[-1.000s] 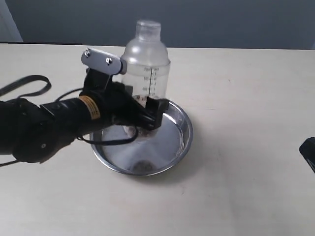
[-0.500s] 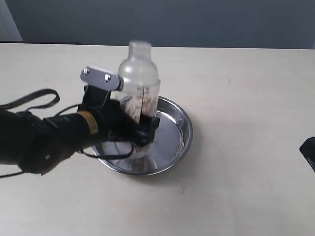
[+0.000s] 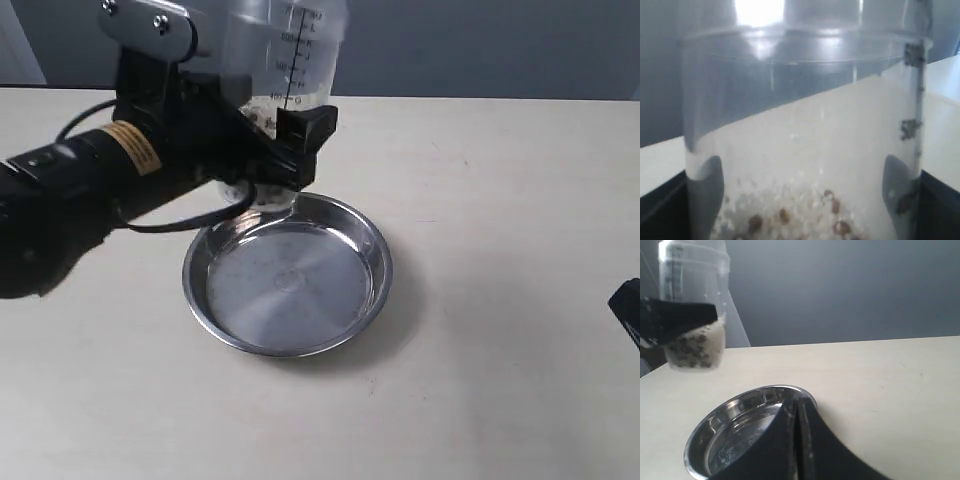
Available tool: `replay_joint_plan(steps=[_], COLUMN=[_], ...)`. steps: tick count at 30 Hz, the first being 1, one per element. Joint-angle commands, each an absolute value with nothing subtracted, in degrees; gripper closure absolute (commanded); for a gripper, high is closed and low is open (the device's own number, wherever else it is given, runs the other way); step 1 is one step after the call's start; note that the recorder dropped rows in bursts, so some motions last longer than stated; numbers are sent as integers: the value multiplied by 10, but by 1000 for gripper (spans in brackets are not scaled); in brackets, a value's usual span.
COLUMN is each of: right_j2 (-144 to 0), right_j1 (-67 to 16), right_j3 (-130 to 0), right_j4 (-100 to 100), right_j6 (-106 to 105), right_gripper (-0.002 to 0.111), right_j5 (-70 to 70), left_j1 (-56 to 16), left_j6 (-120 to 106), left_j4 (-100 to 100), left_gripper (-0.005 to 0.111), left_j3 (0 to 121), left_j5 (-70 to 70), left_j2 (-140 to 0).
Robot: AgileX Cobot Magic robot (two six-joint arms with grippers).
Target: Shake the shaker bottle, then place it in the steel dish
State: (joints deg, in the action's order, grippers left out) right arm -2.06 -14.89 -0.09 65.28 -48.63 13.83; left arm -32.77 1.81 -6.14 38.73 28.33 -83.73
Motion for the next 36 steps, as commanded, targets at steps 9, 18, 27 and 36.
replay_joint_plan(steps=[9, 18, 27, 36], right_j2=[-18, -18, -18, -18], right_j1=[-148, -148, -148, -148], right_j3=[0, 0, 0, 0], right_j4=[654, 654, 654, 654], right_j6=[-488, -488, -488, -488], right_gripper=[109, 109, 109, 109], right_j5=[134, 134, 132, 134], left_j1=[-333, -333, -304, -306], left_j6=[117, 150, 159, 102], left_j4=[-21, -28, 23, 59], left_gripper=[106, 106, 106, 106], left_j3=[350, 304, 318, 288], left_j5=[389, 513, 427, 374], left_j2=[-886, -887, -850, -831])
